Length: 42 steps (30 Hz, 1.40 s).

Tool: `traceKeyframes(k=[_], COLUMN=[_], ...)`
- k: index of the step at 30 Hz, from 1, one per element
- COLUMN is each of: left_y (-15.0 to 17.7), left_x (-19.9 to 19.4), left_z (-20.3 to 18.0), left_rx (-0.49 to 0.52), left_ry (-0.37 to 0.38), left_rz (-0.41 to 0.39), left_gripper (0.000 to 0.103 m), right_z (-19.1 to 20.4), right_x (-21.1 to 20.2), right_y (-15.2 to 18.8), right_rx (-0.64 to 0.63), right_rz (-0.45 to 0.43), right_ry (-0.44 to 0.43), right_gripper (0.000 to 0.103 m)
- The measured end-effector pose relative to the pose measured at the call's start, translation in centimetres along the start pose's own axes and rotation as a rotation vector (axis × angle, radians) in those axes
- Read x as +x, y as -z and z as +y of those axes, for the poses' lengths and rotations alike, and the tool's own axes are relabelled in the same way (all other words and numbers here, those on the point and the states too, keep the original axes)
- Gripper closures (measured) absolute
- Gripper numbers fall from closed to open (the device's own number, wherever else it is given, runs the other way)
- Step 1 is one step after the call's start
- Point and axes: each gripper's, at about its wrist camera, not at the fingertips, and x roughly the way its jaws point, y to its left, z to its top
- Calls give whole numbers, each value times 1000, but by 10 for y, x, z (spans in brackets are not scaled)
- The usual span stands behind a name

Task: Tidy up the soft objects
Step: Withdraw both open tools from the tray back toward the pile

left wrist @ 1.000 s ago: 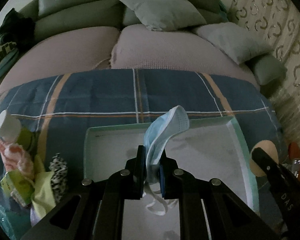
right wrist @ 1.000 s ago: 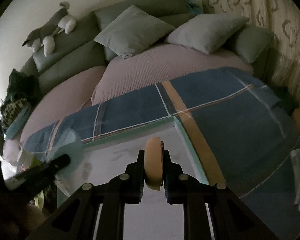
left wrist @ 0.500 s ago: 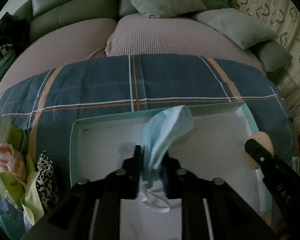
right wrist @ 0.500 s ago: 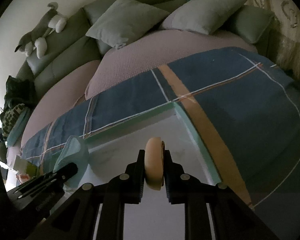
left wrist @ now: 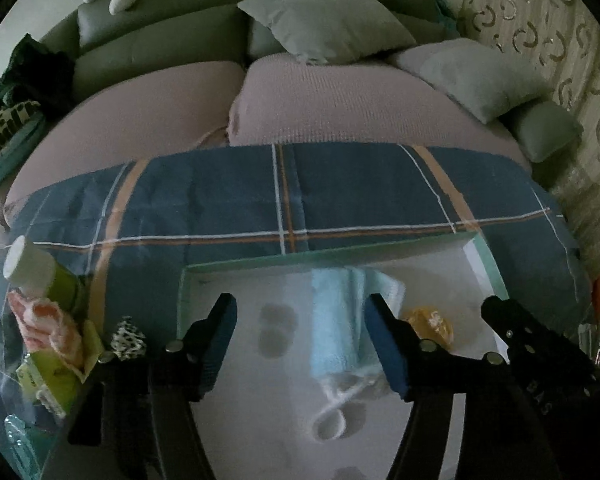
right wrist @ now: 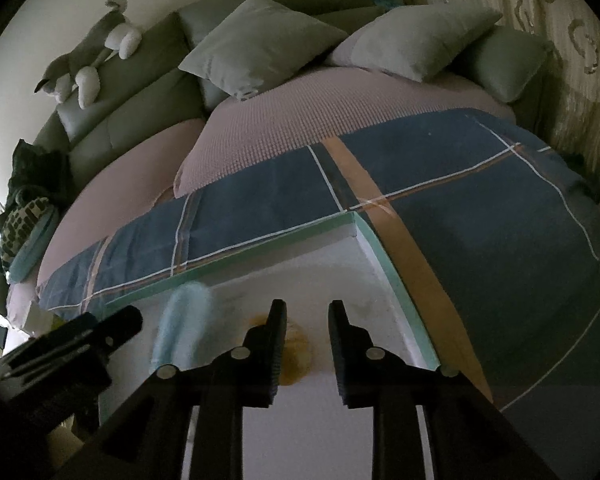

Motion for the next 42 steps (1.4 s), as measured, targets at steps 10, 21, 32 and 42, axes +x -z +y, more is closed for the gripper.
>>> traceKeyframes(k=[10, 21, 32, 42], left_y=[0, 4, 4, 2], left_x=[4, 22, 24, 9], left_z=[16, 29, 39, 57], left_rx=[-46, -84, -119, -184], left_ry=[-39, -101, -110, -93], left_rz=[12, 66, 44, 15], left_gripper=[25, 11, 1, 0], right_z=[3, 3, 1, 5], right_x=[-3, 6, 4, -8], right_y=[0, 4, 3, 0], right_rx=[-8, -22, -7, -31], right_rz=[5, 45, 26, 22], right_ry=[13, 54, 45, 58], right_gripper=[58, 26, 0, 0])
